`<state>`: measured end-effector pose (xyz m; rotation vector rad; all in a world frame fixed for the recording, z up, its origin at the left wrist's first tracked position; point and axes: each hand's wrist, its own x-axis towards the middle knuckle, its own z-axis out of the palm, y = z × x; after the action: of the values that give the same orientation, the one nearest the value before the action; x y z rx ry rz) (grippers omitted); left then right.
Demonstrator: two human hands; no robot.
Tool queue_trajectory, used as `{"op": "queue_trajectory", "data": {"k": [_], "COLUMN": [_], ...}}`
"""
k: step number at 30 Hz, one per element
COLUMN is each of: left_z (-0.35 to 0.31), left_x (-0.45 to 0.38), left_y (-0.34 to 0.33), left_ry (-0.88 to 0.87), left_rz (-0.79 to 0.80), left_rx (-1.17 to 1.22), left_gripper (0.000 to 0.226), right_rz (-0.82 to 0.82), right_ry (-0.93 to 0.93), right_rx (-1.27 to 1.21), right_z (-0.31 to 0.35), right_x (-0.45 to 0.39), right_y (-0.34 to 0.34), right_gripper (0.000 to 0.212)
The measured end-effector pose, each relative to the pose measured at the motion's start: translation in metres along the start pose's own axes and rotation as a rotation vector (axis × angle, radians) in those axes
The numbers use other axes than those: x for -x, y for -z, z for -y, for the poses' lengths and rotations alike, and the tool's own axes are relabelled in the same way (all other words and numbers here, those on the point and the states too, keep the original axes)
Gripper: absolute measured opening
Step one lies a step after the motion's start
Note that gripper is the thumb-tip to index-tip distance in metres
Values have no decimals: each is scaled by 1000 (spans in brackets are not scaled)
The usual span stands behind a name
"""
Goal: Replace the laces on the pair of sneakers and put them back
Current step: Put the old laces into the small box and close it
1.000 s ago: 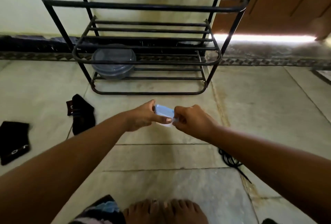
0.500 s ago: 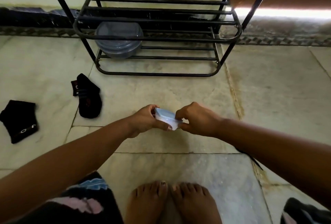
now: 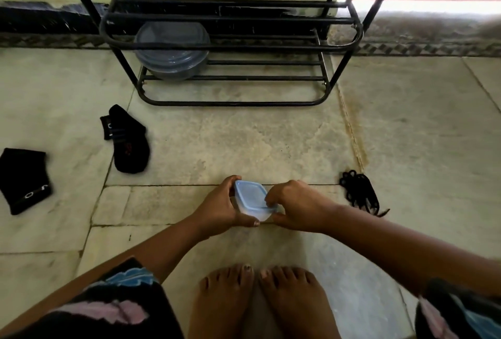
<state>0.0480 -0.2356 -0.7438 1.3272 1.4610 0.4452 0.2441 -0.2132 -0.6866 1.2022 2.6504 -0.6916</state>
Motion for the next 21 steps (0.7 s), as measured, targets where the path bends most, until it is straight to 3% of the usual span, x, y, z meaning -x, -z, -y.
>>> {"op": "queue_trajectory", "data": {"k": [5,11,21], "left_z": [2,1,9], "left_x": [-1,0,12], "left_y": [-9,-22,-36], "left_ry": [-44,-147,-98], "left_rz": [-95,-102,-100], "left_rx": [5,-113,-294], "left_gripper": [85,74,112], "right_rz": [-30,-39,7], "right_ry": [28,26,-7], "right_rx": [-65,-9,14], "right_z": [1,14,26], "right_x": [-7,-6,2], "right_y": [-5,-22,-29], "right_gripper": [35,32,37]}}
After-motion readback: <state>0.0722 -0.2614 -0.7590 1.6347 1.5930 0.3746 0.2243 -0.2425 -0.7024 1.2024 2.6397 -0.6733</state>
